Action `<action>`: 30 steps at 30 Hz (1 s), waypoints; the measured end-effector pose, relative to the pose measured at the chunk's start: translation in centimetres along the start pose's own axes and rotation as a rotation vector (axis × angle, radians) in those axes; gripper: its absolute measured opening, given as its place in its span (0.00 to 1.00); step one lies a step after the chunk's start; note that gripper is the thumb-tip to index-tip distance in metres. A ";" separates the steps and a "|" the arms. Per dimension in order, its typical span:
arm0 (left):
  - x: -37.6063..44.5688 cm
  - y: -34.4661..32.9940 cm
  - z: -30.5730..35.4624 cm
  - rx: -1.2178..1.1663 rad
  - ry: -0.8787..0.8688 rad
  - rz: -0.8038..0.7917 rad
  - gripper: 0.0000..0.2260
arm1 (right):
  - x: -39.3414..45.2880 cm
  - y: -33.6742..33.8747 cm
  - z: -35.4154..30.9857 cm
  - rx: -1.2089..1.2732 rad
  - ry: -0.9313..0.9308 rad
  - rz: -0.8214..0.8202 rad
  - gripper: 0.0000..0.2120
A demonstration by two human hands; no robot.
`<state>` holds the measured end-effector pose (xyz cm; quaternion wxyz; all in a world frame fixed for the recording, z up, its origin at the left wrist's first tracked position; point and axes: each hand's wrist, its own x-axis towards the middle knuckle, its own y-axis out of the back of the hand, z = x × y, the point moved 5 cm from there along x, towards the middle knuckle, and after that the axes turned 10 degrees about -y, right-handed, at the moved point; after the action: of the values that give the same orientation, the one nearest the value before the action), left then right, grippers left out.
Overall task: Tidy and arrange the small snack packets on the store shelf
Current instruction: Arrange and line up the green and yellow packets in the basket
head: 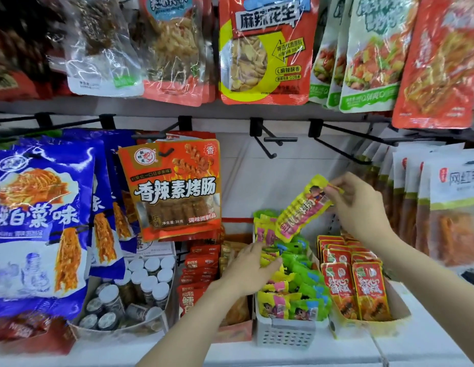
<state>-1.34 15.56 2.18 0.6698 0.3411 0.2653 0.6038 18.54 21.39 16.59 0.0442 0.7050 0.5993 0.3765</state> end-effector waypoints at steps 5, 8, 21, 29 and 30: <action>-2.8 2.6 2.6 -0.315 -0.002 0.129 0.29 | -0.8 3.3 -1.5 0.106 -0.056 -0.008 0.05; -5.5 3.4 4.8 -0.574 -0.046 0.201 0.26 | -1.4 3.8 -2.5 0.151 -0.121 -0.079 0.04; -12.9 3.8 5.7 -1.047 0.063 0.560 0.09 | -5.0 3.2 -4.4 0.461 -0.406 -0.241 0.10; -13.5 3.6 6.3 -1.247 -0.003 0.390 0.11 | -5.6 3.2 -4.6 0.537 -0.436 -0.306 0.10; -13.5 3.3 6.4 -1.359 0.012 0.330 0.10 | -5.6 3.1 -4.5 0.547 -0.441 -0.317 0.10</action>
<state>-0.26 1.40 8.01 0.6329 -0.1207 -0.2227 0.7316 18.47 13.82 18.73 0.0400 0.6536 0.7552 0.0304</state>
